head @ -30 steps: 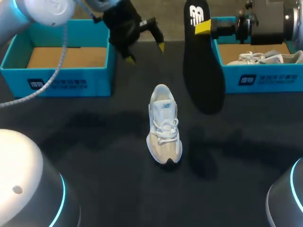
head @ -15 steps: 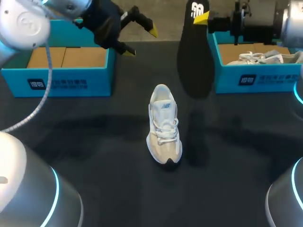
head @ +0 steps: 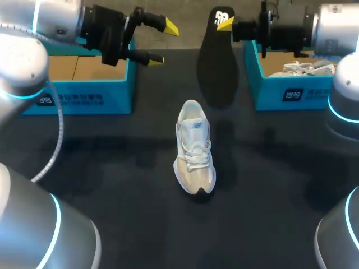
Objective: Take the shoe out of the shoebox, open the shoe tongue, remove and reinsert the insole, then place the shoe into the shoebox
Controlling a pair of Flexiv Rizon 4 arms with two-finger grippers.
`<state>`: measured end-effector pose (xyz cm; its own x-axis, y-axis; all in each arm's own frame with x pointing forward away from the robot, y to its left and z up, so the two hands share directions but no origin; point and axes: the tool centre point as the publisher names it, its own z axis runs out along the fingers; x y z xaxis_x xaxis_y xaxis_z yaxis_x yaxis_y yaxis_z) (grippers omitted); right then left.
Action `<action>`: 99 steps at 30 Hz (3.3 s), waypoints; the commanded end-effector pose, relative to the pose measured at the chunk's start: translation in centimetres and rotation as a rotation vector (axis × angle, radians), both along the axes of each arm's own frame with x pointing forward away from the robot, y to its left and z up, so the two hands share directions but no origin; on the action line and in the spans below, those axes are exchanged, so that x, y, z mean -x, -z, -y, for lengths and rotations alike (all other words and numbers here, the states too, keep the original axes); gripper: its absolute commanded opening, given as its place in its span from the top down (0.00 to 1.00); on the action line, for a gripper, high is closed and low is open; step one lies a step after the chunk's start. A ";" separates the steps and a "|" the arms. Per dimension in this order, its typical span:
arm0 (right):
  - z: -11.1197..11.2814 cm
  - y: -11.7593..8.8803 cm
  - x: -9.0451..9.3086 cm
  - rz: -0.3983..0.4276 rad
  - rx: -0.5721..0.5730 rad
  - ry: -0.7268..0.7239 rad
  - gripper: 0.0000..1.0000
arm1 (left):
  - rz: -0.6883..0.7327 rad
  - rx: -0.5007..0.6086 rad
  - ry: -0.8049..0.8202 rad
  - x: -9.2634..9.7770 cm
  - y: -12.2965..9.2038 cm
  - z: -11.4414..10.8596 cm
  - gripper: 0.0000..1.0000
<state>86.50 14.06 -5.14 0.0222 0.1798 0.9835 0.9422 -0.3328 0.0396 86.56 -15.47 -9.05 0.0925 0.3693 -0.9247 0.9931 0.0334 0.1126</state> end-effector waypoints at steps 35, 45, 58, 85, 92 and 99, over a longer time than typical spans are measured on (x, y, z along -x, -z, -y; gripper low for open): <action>-4.6 3.9 -3.9 -0.190 -0.092 0.034 1.00 | 0.030 0.342 0.068 1.6 0.8 5.0 1.00; -4.6 4.0 -3.1 -0.150 -0.092 0.016 0.00 | 0.010 0.348 0.090 1.7 1.4 5.7 1.00; -1.5 4.8 0.8 0.039 -0.046 -0.106 0.00 | -0.028 0.358 0.072 2.0 0.5 2.8 1.00; 4.2 5.3 2.9 0.123 -0.054 -0.233 0.00 | -0.039 0.334 0.028 2.4 0.5 0.6 1.00; 4.2 5.3 2.9 0.123 -0.054 -0.233 0.00 | -0.039 0.334 0.028 2.4 0.5 0.6 1.00; 4.2 5.3 2.9 0.123 -0.054 -0.233 0.00 | -0.115 0.354 0.035 2.4 0.3 0.4 1.00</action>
